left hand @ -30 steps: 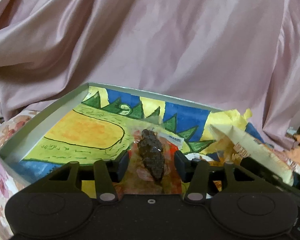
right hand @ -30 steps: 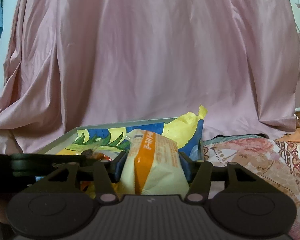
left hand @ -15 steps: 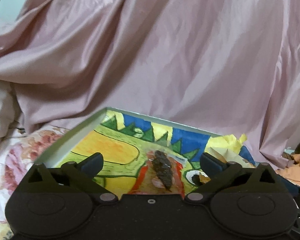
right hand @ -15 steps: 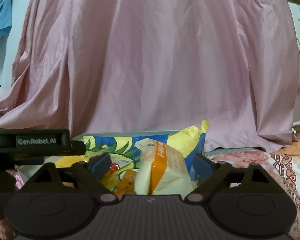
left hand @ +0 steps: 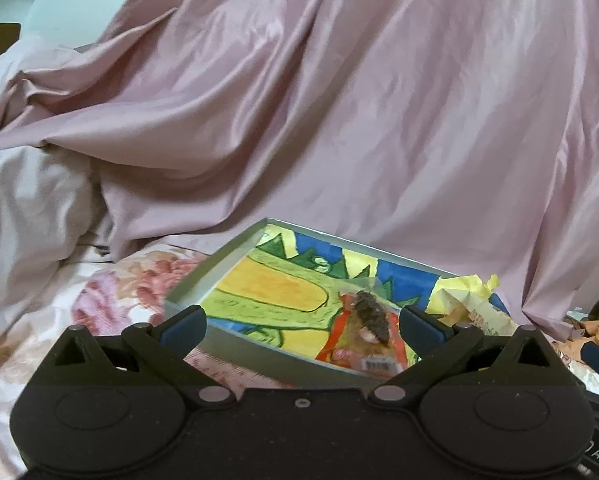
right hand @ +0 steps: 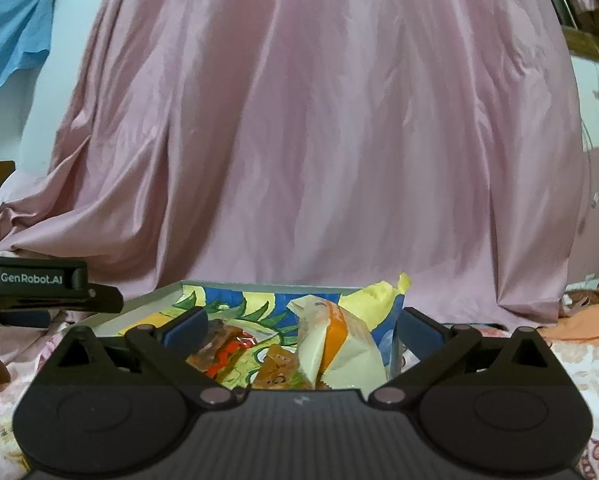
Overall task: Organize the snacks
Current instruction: 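Open both tools to release the snacks into the tray, then withdraw both open tools back toward the remaining snacks on the bedspread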
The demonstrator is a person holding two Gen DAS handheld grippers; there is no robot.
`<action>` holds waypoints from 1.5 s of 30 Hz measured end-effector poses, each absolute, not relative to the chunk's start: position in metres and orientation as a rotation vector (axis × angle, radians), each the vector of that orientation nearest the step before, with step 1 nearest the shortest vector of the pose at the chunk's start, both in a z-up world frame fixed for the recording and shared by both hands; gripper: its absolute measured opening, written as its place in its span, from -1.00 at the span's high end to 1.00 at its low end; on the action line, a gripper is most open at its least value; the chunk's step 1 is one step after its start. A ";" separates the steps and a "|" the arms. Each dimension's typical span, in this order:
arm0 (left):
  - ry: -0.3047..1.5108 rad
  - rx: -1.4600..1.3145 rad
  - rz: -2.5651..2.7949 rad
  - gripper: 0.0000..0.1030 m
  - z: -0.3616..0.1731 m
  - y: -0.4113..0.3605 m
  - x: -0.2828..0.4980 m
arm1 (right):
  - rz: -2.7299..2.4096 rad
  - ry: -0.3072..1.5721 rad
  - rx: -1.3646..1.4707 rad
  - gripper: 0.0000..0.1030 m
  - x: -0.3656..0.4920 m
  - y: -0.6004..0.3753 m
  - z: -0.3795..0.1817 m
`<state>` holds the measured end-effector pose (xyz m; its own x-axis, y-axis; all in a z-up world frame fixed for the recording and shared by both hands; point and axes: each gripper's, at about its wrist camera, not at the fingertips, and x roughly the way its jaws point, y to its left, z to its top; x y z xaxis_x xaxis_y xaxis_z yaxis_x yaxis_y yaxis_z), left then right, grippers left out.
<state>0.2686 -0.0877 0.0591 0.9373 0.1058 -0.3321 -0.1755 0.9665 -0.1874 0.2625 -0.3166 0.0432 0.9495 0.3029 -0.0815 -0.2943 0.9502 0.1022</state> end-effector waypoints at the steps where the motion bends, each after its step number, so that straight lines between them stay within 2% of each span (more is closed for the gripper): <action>1: 0.325 -0.214 0.145 -0.98 0.060 -0.085 0.263 | 0.305 0.094 0.086 -0.99 0.258 -0.316 0.044; 22: 0.348 -0.195 0.146 -0.99 0.040 -0.050 0.149 | 0.412 0.166 0.045 -0.99 0.137 -0.291 0.043; 34: 0.420 -0.175 0.144 -0.99 0.008 -0.031 0.098 | 0.475 0.334 0.066 -0.99 0.100 -0.278 0.026; 45: 0.514 -0.133 0.136 -0.98 -0.024 -0.018 0.077 | 0.450 0.537 -0.004 -1.00 0.111 -0.260 0.007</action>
<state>0.0773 -0.0178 -0.0244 0.8621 0.0960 -0.4976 -0.1626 0.9824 -0.0922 0.1112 -0.2595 0.0066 0.7644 0.4130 -0.4951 -0.4149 0.9029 0.1126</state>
